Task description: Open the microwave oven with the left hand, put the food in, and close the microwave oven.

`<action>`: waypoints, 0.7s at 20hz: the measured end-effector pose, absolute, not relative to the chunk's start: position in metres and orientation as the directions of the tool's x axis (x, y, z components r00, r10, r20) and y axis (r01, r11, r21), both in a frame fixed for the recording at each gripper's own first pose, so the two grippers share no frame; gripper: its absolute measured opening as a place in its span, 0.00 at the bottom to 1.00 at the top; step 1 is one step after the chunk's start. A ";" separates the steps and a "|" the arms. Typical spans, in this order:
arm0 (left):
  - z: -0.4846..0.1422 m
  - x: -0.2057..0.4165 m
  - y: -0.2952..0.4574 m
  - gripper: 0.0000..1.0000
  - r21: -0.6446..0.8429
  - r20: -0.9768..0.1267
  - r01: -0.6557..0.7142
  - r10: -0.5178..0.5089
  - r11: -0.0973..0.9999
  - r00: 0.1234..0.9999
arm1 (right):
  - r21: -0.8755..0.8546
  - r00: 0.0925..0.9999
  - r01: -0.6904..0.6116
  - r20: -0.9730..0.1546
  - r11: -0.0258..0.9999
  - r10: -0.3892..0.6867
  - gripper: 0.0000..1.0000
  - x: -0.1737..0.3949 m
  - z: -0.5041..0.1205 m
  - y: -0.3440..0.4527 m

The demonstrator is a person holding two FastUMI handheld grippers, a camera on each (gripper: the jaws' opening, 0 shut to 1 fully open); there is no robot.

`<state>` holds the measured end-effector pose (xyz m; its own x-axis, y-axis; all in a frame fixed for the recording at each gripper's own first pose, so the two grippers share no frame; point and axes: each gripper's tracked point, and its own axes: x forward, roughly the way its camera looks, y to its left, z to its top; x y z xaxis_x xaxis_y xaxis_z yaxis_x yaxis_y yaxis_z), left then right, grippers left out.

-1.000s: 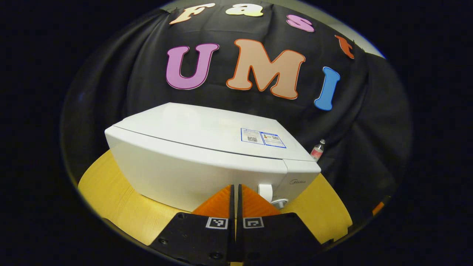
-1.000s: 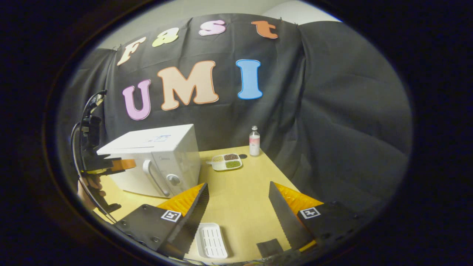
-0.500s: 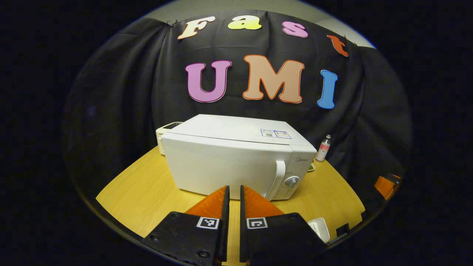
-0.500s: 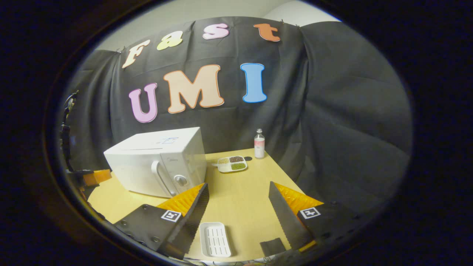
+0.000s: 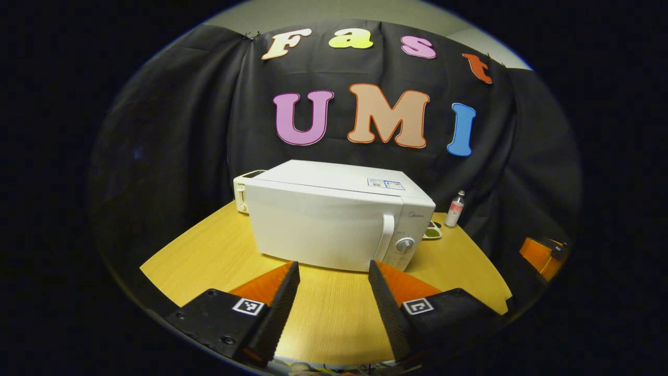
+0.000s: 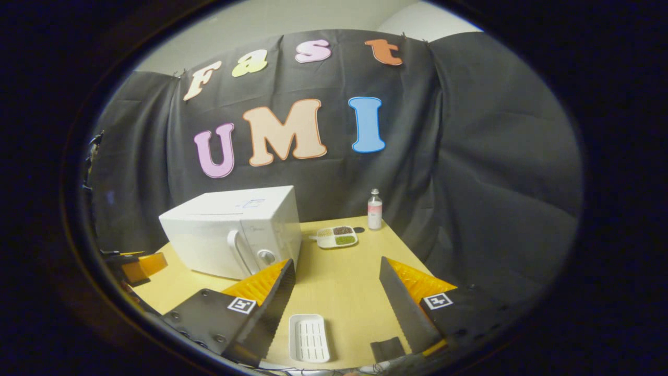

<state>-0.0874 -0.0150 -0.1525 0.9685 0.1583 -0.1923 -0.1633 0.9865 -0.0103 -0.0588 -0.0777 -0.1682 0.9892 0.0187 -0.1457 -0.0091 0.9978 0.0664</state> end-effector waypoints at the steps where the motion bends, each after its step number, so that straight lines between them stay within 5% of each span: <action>1: -0.149 -0.089 -0.014 0.92 -0.005 -0.180 -0.173 0.169 0.985 0.969 | 0.065 0.990 -0.009 -0.142 0.998 0.018 0.92 -0.061 -0.167 -0.079; 6: -0.141 -0.090 -0.018 0.94 0.001 -0.160 -0.172 0.170 0.985 0.972 | 0.075 0.991 -0.001 -0.132 0.997 0.011 0.92 -0.067 -0.165 -0.085; 7: -0.142 -0.090 -0.019 0.94 0.006 -0.161 -0.167 0.166 0.986 0.973 | 0.078 0.991 0.001 -0.131 0.997 0.009 1.00 -0.068 -0.165 -0.088; 8: -0.142 -0.089 -0.022 0.94 0.012 -0.165 -0.159 0.159 0.987 0.973 | 0.081 0.992 0.003 -0.129 0.997 0.008 0.92 -0.068 -0.165 -0.089; 9: -0.142 -0.089 -0.023 0.95 0.018 -0.167 -0.155 0.156 0.988 0.973 | 0.084 0.992 0.006 -0.126 0.996 0.005 1.00 -0.069 -0.164 -0.090; 12: -0.143 -0.088 -0.028 0.94 0.022 -0.172 -0.144 0.146 0.989 0.974 | 0.096 0.993 0.009 -0.117 0.995 0.003 1.00 -0.071 -0.162 -0.094; 13: -0.144 -0.087 -0.030 0.94 0.024 -0.175 -0.141 0.143 0.990 0.974 | 0.098 0.994 0.009 -0.114 0.995 0.002 0.92 -0.071 -0.162 -0.095; 14: -0.144 -0.087 -0.032 0.94 0.028 -0.177 -0.139 0.142 0.990 0.974 | 0.099 0.994 0.008 -0.112 0.995 0.003 1.00 -0.070 -0.161 -0.097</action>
